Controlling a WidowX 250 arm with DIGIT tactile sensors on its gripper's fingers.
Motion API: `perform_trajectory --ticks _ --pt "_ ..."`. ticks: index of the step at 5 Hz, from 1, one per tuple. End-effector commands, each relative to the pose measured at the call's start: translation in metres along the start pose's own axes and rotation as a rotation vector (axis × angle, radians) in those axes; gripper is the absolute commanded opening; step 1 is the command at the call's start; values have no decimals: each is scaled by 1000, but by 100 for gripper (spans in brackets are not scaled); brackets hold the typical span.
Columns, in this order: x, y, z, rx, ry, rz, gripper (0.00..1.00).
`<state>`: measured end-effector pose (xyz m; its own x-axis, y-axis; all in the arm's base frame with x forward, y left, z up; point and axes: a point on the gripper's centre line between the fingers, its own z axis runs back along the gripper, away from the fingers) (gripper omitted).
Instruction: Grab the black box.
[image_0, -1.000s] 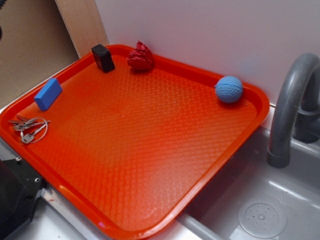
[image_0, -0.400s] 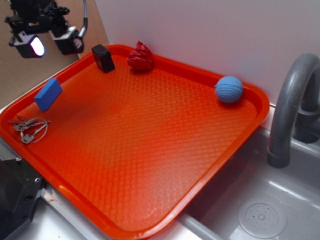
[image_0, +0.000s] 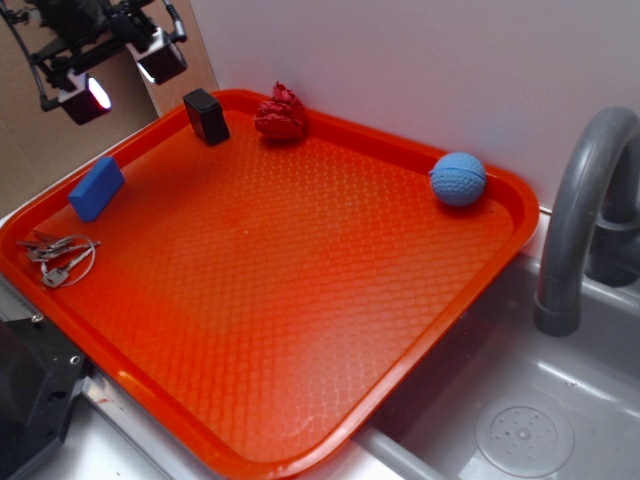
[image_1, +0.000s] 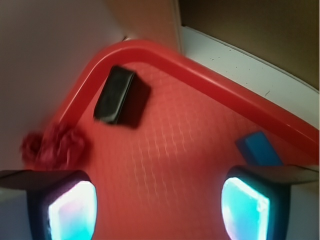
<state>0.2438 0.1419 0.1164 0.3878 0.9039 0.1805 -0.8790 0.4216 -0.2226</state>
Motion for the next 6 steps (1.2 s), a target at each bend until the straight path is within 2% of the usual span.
perform_trajectory --ticks 1,3,4,5,6 --pt "34 -23 -21 55 -95 13 100" --pt "49 -28 -52 139 -104 31 100" --pt "44 -22 -63 178 -89 44 38" --pt "37 -15 -69 221 -84 119 0" --pt "32 -15 -77 245 -80 125 0"
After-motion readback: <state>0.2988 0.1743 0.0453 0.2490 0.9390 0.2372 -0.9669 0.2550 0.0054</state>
